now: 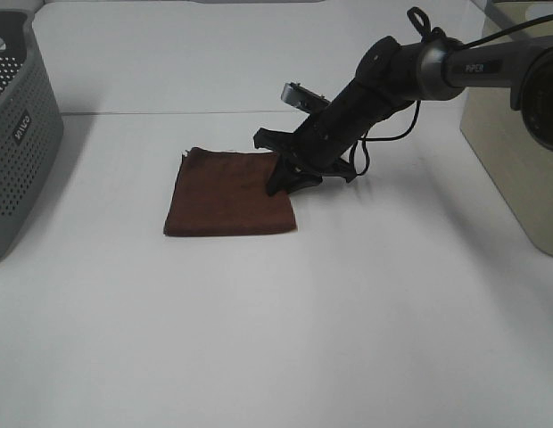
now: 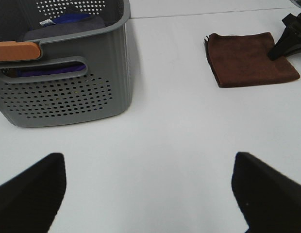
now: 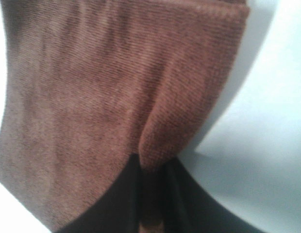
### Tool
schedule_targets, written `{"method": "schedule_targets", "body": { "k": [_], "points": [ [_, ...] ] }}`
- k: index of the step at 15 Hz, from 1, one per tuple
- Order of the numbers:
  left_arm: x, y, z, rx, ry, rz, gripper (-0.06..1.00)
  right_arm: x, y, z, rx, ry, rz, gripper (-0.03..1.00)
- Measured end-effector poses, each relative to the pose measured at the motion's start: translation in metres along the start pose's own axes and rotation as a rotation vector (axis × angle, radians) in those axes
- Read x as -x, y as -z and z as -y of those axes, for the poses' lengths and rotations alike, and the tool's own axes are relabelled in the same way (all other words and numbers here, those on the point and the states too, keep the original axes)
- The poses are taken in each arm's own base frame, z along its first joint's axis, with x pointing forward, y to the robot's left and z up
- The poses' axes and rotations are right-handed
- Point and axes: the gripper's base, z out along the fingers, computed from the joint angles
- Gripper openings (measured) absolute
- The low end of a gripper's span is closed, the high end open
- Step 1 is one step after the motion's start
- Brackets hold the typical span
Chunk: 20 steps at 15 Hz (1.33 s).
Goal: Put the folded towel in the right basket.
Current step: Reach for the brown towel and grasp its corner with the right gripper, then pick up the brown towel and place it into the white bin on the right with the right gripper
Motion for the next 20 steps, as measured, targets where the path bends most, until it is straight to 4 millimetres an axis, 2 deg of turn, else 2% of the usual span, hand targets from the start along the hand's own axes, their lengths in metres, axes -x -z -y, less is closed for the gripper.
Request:
{"method": "schedule_targets", "body": {
  "k": [1,3,5,8,10,14,18,20],
  "points": [
    [0.0,0.0,0.0,0.0,0.0,0.0,0.88,0.0,0.0,0.0,-0.004,0.0,-0.001,0.03],
    [0.0,0.0,0.0,0.0,0.0,0.0,0.88,0.0,0.001,0.0,-0.007,-0.002,-0.003,0.01],
    [0.0,0.0,0.0,0.0,0.0,0.0,0.88,0.003,0.012,-0.005,-0.017,0.03,-0.004,0.01],
    [0.0,0.0,0.0,0.0,0.0,0.0,0.88,0.02,0.064,-0.034,-0.025,0.129,0.048,0.01],
    [0.0,0.0,0.0,0.0,0.0,0.0,0.88,0.025,0.091,-0.05,-0.018,0.168,0.069,0.01],
    [0.0,0.0,0.0,0.0,0.0,0.0,0.88,0.025,0.129,-0.068,-0.032,0.222,0.094,0.01],
    [0.0,0.0,0.0,0.0,0.0,0.0,0.88,0.022,0.196,-0.088,-0.145,0.3,0.176,0.01],
    [0.0,0.0,0.0,0.0,0.0,0.0,0.88,0.016,0.235,-0.088,-0.2,0.308,0.193,0.01]
  ]
}}
